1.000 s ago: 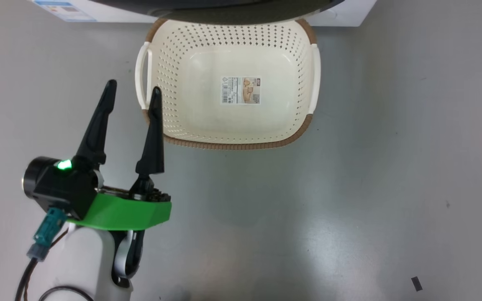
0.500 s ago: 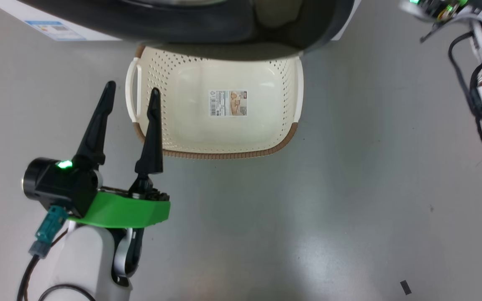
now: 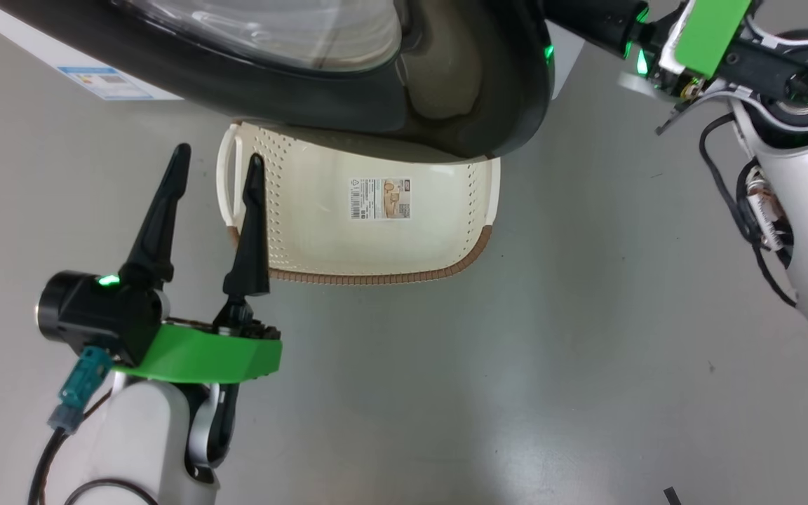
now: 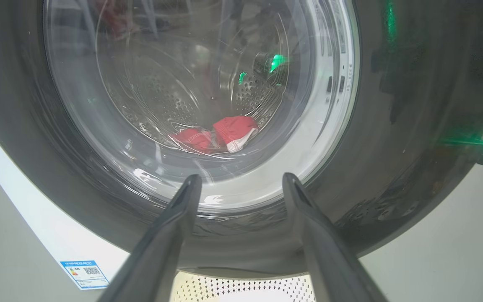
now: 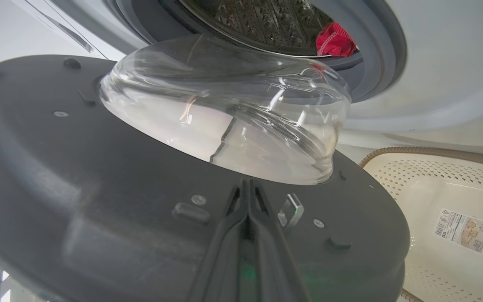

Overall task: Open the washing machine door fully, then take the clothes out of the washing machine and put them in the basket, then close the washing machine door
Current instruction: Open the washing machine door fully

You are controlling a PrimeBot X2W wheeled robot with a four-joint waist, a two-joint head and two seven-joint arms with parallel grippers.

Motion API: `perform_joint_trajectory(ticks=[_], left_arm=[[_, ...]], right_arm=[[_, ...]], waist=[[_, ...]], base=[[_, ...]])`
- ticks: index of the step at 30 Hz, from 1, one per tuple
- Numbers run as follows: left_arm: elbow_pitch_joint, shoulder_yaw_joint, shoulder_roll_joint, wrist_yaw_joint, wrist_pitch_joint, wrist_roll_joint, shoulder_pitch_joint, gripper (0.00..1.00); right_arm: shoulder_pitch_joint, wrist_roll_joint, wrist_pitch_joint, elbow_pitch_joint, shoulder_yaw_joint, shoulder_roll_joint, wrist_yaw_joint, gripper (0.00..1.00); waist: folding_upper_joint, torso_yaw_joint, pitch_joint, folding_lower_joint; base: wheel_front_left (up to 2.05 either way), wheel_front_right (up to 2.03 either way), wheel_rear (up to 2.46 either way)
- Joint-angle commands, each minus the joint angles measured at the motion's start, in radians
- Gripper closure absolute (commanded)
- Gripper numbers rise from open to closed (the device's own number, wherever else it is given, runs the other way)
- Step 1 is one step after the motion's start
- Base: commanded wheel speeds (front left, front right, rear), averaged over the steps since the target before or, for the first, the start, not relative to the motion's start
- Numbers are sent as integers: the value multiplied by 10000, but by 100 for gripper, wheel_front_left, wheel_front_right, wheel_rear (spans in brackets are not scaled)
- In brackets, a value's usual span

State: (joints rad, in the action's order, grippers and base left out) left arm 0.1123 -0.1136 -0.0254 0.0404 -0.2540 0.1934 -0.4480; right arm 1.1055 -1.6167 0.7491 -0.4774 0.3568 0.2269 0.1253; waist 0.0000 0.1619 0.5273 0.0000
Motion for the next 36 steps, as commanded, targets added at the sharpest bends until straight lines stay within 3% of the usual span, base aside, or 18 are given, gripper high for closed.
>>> perform_joint_trajectory(ticks=[1,2,3,4,5,6,10,15,21,26,36], left_arm=[[-186,368,-248,-17,-78,-15,243,0],[-187,380,-248,-14,-78,-17,251,0],[-190,394,-248,-12,-78,-20,258,0],[-195,410,-248,-8,-78,-21,264,0],[-202,423,-248,-2,-78,-13,270,0],[-207,433,-248,1,-78,-4,275,0],[-209,466,-248,12,-78,64,280,0],[-171,594,-248,-17,-78,174,316,0],[-109,675,-248,-20,-78,155,346,0],[-104,731,-248,-45,-78,117,354,0],[-109,740,-248,0,-78,35,316,0]], right_arm=[[-243,186,-122,264,-2,-240,54,100],[-264,298,-279,251,-18,-242,54,87],[-290,417,-451,256,-24,-252,54,59],[-326,546,-619,290,-14,-250,54,49],[-371,694,-856,323,-26,-238,54,7],[-420,836,-1115,358,-39,-232,54,0],[-767,1783,-2705,917,85,-77,54,0],[-1531,3246,-5449,1488,831,344,54,0],[-2176,4699,-9184,1081,1938,857,54,0],[-2475,5562,-10064,533,2321,873,54,0],[-4343,9948,-10106,1907,-772,-347,54,0]], waist=[[0,-39,-35,0],[0,-58,-39,0],[0,-80,-41,0],[0,-105,-43,0],[0,-132,-43,0],[0,-160,-41,0],[0,-276,-53,0],[0,-462,-149,0],[0,-620,-272,0],[0,-773,-323,0],[0,-940,-336,0]], base=[[0,0,0],[0,0,0],[0,0,0],[0,0,0],[0,0,0],[0,0,0],[0,0,0],[0,0,0],[0,0,0],[0,0,0],[0,0,0]])
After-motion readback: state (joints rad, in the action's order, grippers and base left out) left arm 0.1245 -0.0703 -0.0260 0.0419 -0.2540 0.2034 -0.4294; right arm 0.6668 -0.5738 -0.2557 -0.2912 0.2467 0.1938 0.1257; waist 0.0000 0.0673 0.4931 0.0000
